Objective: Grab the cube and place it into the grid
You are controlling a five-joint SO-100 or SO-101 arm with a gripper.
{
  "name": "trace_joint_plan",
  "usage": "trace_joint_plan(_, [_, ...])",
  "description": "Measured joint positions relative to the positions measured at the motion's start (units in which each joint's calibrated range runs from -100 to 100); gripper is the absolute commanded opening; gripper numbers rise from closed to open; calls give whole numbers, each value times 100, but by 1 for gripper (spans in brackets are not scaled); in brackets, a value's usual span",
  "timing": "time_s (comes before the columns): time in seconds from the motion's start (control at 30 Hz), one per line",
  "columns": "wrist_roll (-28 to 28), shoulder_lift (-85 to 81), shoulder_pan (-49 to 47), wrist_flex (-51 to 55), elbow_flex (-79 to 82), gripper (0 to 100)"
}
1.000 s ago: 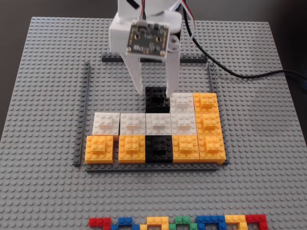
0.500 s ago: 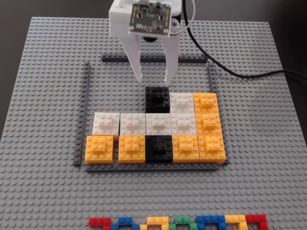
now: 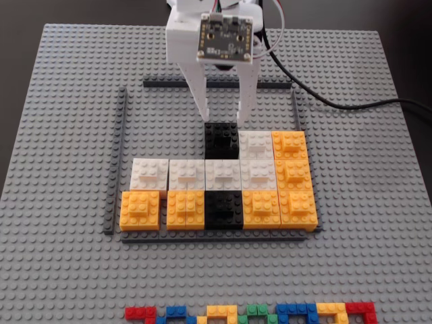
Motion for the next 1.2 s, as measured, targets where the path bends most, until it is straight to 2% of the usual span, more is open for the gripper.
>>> trace_joint_plan(0.43, [-24, 178, -102, -181, 229, 15])
trace_joint_plan(0.7, [-20, 229, -102, -244, 256, 9])
trace_joint_plan(1.2, [-20, 229, -58, -264, 291, 7])
